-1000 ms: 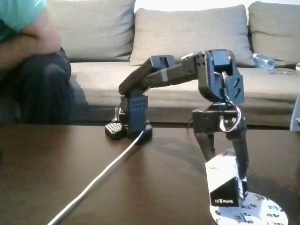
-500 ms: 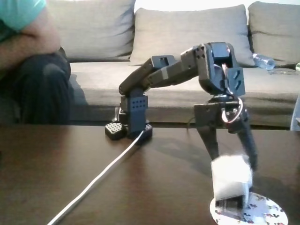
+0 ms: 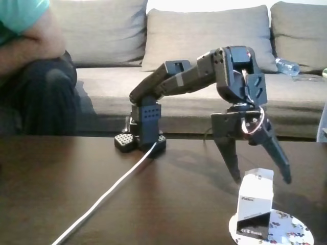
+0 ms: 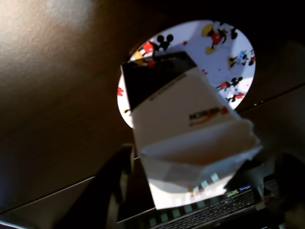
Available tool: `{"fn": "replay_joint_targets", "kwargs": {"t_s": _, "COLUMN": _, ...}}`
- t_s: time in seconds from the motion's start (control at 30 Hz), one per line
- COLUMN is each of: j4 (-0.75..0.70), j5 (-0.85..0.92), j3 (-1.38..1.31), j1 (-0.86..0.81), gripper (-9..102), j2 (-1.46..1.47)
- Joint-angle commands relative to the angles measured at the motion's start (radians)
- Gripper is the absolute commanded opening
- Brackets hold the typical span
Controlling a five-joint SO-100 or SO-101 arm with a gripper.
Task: Grasp a servo box and put it on the zirlivani.
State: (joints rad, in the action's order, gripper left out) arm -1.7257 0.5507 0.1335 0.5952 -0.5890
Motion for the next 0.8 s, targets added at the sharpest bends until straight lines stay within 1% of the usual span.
{"fn": "replay_joint_targets", "kwargs": {"t_s": 0.0, "j4": -0.017, "j5": -0.006, "j3": -0.043, "j1": 0.003, "gripper": 38, "j2": -0.014}}
{"fn": "replay_joint_targets", "kwargs": {"t_s": 0.17, "j4": -0.051, "j5": 0.002, "j3": -0.052, "j1": 0.005, "gripper": 38, "j2": -0.026}}
{"fn": "replay_joint_targets", "kwargs": {"t_s": 0.23, "j4": -0.080, "j5": 0.008, "j3": -0.066, "j1": 0.005, "gripper": 38, "j2": -0.058}}
{"fn": "replay_joint_targets", "kwargs": {"t_s": 0.37, "j4": -0.086, "j5": 0.014, "j3": -0.043, "j1": 0.003, "gripper": 38, "j2": -0.149}}
{"fn": "replay_joint_targets", "kwargs": {"t_s": 0.57, "j4": -0.086, "j5": 0.006, "j3": 0.163, "j1": 0.015, "gripper": 38, "j2": -0.341}}
{"fn": "replay_joint_targets", "kwargs": {"t_s": 0.77, "j4": -0.086, "j5": -0.066, "j3": 0.394, "j1": -0.049, "gripper": 38, "j2": -0.632}}
